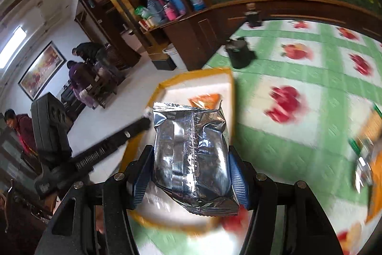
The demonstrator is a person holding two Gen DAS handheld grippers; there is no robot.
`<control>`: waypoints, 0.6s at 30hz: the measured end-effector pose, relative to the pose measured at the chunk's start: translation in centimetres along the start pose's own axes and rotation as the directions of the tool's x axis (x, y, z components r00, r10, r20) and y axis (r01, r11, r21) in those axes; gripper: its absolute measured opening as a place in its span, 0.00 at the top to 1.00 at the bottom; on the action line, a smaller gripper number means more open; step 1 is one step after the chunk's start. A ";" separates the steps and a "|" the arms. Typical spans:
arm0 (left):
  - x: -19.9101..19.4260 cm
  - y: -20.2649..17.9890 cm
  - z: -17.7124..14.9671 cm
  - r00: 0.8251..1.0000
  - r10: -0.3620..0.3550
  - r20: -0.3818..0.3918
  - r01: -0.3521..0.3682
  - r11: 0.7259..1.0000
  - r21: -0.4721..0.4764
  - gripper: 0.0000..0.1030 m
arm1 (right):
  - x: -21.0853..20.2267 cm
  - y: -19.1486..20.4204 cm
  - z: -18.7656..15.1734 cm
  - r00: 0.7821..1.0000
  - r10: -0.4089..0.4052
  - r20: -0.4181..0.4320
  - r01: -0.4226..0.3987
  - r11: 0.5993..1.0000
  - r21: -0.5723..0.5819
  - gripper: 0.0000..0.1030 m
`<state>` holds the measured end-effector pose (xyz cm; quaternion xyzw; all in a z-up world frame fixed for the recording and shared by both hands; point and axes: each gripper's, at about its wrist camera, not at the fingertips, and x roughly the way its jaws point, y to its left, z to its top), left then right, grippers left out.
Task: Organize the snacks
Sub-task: 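Carry the white packet and silver bag into the tray and open both tools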
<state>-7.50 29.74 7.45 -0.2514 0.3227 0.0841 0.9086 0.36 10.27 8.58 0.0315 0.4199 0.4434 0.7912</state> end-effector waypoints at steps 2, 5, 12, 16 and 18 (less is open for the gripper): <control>1.0 1.0 0.4 1.000 0.016 -0.026 -0.016 1.000 -0.013 0.82 | 2.8 0.6 1.5 1.000 -0.020 -0.023 0.020 1.000 -0.009 0.37; 1.8 1.6 0.2 0.998 0.037 -0.054 -0.038 0.999 -0.015 0.82 | 6.2 0.8 2.8 0.997 -0.036 -0.064 0.036 0.999 0.000 0.37; 3.2 2.0 -0.6 0.994 0.064 -0.094 -0.065 0.998 -0.008 0.82 | 11.6 -0.6 3.9 0.988 -0.081 -0.130 0.085 0.996 0.026 0.37; 3.4 2.1 -0.5 0.993 0.066 -0.101 -0.067 0.998 -0.011 0.82 | 12.6 -0.5 4.2 0.985 -0.102 -0.140 0.104 0.995 0.010 0.37; 3.4 2.2 -0.6 0.992 0.068 -0.105 -0.069 0.998 -0.007 0.82 | 12.8 -0.2 4.3 0.983 -0.112 -0.143 0.113 0.994 0.000 0.36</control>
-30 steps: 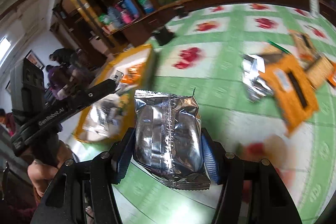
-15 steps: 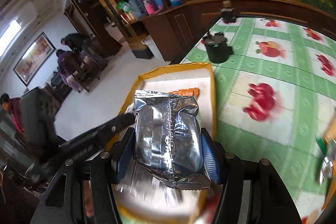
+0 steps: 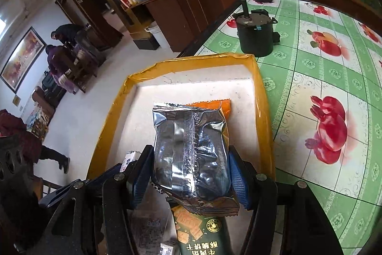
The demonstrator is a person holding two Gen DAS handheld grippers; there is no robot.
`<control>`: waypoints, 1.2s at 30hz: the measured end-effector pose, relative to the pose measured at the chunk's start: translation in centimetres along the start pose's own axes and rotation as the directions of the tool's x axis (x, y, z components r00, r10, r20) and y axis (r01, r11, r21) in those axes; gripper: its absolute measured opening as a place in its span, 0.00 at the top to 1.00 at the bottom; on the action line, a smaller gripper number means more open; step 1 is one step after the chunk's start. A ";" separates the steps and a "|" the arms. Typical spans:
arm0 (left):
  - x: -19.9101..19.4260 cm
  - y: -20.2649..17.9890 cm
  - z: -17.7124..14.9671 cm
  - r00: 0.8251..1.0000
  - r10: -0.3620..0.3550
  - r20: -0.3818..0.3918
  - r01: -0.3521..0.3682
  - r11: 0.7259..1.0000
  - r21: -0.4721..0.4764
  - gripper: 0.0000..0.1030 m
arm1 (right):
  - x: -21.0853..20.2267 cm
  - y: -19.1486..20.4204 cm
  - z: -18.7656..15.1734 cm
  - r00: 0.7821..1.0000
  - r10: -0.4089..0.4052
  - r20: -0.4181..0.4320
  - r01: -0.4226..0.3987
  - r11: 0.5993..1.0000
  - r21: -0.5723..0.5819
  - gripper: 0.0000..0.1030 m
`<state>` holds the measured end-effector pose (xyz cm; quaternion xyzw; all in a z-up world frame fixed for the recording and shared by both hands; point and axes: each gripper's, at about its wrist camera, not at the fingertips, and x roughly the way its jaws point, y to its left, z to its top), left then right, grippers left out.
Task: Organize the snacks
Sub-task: 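Carry the white packet and silver bag into the tray and open both tools, then grasp the orange biscuit packet on the table with the left tool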
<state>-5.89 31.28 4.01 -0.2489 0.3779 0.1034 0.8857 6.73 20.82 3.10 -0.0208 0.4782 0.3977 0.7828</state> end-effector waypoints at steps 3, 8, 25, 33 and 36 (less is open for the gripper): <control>0.1 0.1 -0.1 1.000 0.004 -0.004 -0.004 1.000 0.001 0.81 | 0.1 0.3 0.2 1.000 0.001 -0.006 -0.001 1.000 0.002 0.35; -0.1 -0.1 -0.1 1.000 -0.006 0.001 0.006 1.000 -0.004 0.76 | -0.5 0.1 0.2 0.999 0.035 -0.006 -0.035 0.999 0.016 0.34; -3.8 -5.1 -2.0 0.996 -0.033 0.086 0.032 0.999 0.013 0.46 | -9.7 -5.7 -5.2 0.981 0.146 0.125 -0.161 0.980 0.120 0.34; -3.6 -12.6 -4.2 0.994 -0.090 0.057 0.081 0.985 0.151 0.46 | -15.1 -11.4 -8.7 0.969 0.138 0.203 -0.170 0.974 0.151 0.34; -2.7 -16.4 -6.2 0.992 -0.127 0.018 0.119 0.967 0.224 0.46 | -17.6 -14.4 -10.0 0.962 0.106 0.251 -0.148 0.976 0.158 0.34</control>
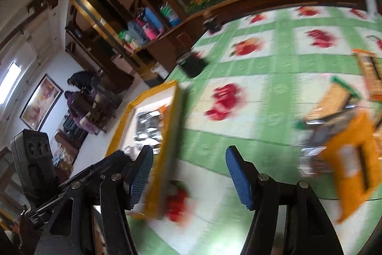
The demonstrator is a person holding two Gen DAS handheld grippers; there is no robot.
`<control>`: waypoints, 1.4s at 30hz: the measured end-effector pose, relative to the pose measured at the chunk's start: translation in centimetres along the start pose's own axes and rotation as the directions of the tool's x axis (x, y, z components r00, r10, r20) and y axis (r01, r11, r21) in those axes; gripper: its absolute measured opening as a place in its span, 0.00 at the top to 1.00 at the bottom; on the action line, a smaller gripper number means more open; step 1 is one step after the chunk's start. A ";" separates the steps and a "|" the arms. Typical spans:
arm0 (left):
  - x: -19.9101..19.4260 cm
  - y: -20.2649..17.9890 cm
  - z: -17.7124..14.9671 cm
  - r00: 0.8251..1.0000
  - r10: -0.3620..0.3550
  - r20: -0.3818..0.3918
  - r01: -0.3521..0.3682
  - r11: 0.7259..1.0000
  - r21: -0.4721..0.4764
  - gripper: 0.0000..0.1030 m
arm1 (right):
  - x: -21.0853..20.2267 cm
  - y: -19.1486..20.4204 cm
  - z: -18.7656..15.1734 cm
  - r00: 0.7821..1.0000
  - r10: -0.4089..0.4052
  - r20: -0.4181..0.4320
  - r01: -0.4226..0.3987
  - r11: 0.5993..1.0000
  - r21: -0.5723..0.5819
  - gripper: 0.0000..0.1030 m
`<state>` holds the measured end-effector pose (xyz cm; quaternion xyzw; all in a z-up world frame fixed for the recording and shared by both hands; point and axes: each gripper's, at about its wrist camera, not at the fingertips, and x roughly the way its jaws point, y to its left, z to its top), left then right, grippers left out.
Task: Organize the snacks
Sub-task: 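Grasp the orange biscuit packet on the table with the left tool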
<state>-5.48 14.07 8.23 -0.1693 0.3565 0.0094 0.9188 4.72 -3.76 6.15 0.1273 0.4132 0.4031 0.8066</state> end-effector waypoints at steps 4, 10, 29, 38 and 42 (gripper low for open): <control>2.6 -5.2 -2.5 0.995 -0.058 -0.078 0.067 0.991 0.120 0.46 | -4.0 -4.5 0.0 0.995 -0.047 0.086 0.043 0.998 0.049 0.32; 5.9 -10.5 -6.2 0.977 -0.108 -0.185 0.153 0.957 0.248 0.46 | -7.6 -10.3 0.7 0.967 -0.196 0.163 0.164 0.968 0.190 0.32; 5.6 -8.4 -5.2 0.977 -0.120 -0.175 0.156 0.965 0.209 0.43 | -2.5 -9.9 1.3 0.996 -0.051 -0.069 0.052 0.999 0.007 0.30; 5.9 -8.1 -5.5 0.958 -0.170 -0.232 0.211 0.963 0.165 0.42 | -3.8 -12.2 0.1 0.987 -0.128 -0.098 0.137 0.986 0.090 0.27; 6.0 -8.6 -6.5 0.945 -0.185 -0.270 0.235 0.957 0.169 0.42 | -4.1 -12.9 -0.7 0.986 -0.112 -0.124 0.128 0.984 0.127 0.27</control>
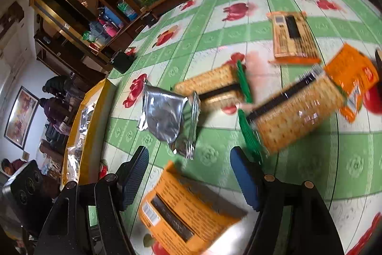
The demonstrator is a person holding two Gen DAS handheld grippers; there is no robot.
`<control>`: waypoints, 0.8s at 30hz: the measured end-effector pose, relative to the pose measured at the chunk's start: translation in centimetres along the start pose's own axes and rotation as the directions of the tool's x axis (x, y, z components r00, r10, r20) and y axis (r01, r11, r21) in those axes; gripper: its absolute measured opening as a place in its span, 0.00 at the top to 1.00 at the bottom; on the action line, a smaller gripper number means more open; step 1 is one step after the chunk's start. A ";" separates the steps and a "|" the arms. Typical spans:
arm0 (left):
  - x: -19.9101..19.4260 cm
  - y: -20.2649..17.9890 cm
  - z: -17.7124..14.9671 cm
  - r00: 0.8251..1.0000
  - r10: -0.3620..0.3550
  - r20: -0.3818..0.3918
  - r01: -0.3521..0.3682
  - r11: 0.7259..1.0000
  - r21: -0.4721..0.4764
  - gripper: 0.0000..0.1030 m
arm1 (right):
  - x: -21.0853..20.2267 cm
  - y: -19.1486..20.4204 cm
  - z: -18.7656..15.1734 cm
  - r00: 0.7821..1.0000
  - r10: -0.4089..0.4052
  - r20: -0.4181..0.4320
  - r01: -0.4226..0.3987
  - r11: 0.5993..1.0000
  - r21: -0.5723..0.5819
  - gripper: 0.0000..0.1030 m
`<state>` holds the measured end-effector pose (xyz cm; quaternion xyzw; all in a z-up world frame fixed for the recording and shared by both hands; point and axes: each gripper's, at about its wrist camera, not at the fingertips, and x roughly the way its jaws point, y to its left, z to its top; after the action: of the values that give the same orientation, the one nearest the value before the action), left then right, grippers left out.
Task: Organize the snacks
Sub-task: 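Grasp the orange biscuit packet on the table with the left tool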
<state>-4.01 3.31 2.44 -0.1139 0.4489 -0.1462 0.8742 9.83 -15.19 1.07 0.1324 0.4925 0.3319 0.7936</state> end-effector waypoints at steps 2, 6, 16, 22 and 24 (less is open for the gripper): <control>-0.1 0.0 -0.3 1.000 -0.017 -0.009 0.017 1.000 -0.004 0.42 | 0.1 -0.2 -0.8 1.000 0.015 -0.018 -0.015 1.000 0.009 0.27; -0.6 0.4 -0.9 0.999 -0.038 -0.017 0.037 0.999 -0.027 0.41 | -0.7 -0.3 -3.0 0.997 0.074 -0.016 -0.074 0.997 0.016 0.26; -1.0 0.0 -0.9 0.999 -0.030 -0.024 0.029 0.999 -0.046 0.25 | -1.0 1.0 -6.6 0.961 0.273 -0.035 -0.271 0.961 0.052 0.24; 0.2 -1.9 -0.2 0.998 -0.020 -0.059 0.017 0.998 -0.052 0.18 | -1.8 -0.6 -6.4 0.973 0.228 0.031 -0.230 0.967 0.108 0.24; 0.9 -2.7 -0.1 0.998 0.014 -0.068 -0.017 0.999 -0.044 0.17 | -1.9 -0.4 -6.3 0.976 0.213 0.034 -0.215 0.971 0.100 0.24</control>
<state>-4.01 0.47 2.63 -0.1248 0.4822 -0.1329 0.8569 3.90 -17.42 -0.87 0.2295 0.4829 0.3881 0.7507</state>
